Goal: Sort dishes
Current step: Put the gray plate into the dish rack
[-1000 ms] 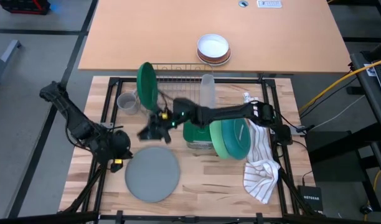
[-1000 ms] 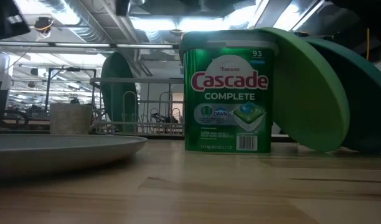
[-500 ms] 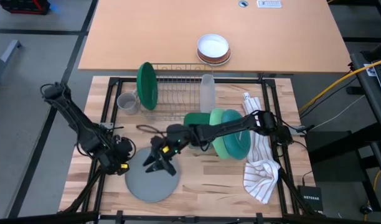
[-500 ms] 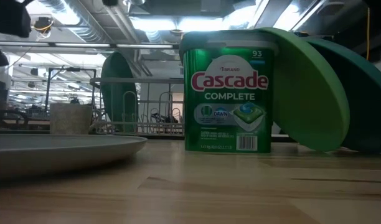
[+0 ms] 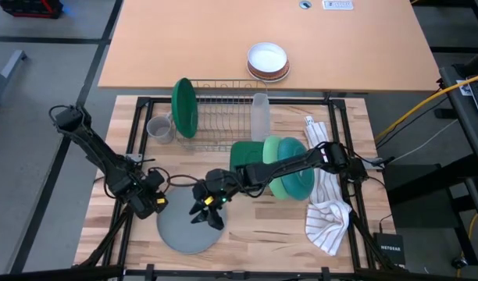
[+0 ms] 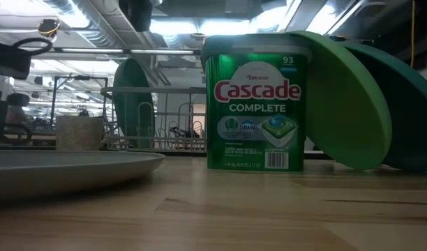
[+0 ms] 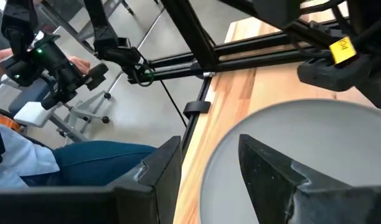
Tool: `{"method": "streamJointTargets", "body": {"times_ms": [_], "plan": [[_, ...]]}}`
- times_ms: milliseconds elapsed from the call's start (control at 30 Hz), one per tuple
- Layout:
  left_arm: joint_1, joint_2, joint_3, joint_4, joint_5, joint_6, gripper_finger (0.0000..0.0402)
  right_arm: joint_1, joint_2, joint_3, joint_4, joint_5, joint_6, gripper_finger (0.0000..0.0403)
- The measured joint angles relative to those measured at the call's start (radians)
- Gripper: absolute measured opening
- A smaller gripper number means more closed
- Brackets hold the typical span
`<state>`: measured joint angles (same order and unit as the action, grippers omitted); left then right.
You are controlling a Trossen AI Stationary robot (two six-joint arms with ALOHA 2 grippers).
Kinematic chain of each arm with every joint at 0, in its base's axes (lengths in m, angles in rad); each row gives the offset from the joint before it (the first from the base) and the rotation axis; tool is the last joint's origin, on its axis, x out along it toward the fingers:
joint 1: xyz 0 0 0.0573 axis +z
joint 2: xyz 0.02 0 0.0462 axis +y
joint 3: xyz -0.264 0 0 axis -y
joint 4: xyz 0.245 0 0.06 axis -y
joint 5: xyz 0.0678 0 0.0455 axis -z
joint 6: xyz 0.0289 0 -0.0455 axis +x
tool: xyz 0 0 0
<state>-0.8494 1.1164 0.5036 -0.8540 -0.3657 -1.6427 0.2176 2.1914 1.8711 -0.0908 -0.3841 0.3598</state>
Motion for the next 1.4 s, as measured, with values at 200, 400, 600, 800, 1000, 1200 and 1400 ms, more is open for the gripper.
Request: {"method": "streamJointTargets", "body": {"times_ms": [200, 400, 600, 800, 1000, 1200, 1400], "plan": [[0.0, 0.0, -0.028, 0.076, 0.0, -0.008, 0.0196, -0.001, 0.0, 0.0, -0.015, 0.009, -0.001, 0.0163], [0.0, -0.001, -0.09, 0.224, 0.0, -0.009, 0.0196, -0.001, 0.0, 0.0, -0.019, 0.01, -0.002, 0.0163], [0.0, -0.003, -0.118, 0.261, -0.006, -0.008, 0.0175, -0.001, 0.0, 0.0, -0.019, 0.01, -0.002, 0.0163], [0.0, -0.002, -0.119, 0.271, -0.007, -0.008, 0.0093, -0.002, 0.0, 0.0, -0.019, 0.01, -0.002, 0.0163], [0.0, -0.003, -0.119, 0.282, -0.008, -0.004, 0.0011, -0.002, 0.0, 0.0, -0.017, 0.01, -0.002, 0.0163], [0.0, -0.005, -0.103, 0.272, -0.01, 0.011, 0.0005, -0.002, -0.001, 0.0, -0.015, 0.01, -0.002, 0.0163], [0.0, -0.033, -0.039, 0.239, -0.076, 0.095, 0.0002, -0.004, -0.045, 0.0, -0.017, 0.01, -0.057, 0.0163]]}}
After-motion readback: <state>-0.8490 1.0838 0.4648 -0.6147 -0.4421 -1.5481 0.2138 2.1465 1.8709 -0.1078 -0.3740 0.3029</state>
